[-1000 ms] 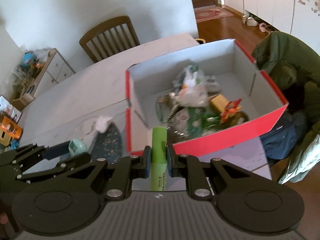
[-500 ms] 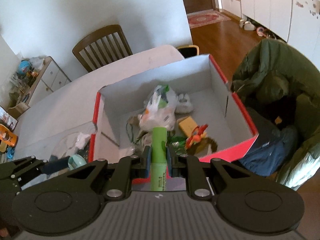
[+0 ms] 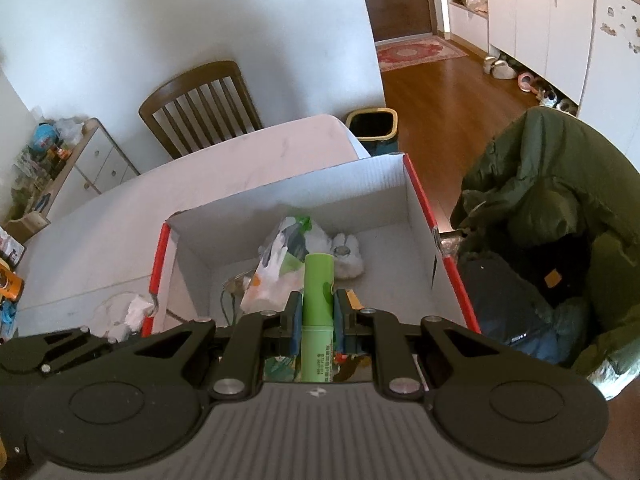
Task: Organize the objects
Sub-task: 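Carry the green stick with the right gripper while the left gripper carries the teal case to the shoebox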
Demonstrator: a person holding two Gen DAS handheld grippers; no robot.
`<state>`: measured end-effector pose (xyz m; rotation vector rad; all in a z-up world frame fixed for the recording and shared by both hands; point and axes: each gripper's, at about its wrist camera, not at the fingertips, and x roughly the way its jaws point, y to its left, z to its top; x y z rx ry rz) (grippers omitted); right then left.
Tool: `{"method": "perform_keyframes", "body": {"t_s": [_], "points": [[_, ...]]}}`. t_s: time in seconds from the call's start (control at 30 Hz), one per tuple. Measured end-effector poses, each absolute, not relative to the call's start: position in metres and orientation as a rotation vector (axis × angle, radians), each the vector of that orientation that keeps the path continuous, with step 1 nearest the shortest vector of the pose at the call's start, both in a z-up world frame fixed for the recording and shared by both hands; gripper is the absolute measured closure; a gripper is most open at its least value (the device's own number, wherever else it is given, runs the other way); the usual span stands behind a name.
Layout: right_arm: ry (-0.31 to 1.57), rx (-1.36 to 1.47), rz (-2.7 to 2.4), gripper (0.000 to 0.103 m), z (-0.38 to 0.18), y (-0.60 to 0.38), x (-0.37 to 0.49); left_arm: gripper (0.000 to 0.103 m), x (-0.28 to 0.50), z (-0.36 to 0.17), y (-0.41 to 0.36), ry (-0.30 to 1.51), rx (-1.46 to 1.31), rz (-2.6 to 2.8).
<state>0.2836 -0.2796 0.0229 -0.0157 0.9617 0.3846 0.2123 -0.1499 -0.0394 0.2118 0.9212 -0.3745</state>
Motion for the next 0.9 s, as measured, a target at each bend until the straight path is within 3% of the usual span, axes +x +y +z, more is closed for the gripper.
{"method": "perform_keyframes", "body": {"t_s": [0.9], "points": [[1.122,-0.161,0.406,0.088,-0.060,-0.243,0.318,0.066,0.260,-0.096,-0.170,1.077,0.281,-0.307]]}}
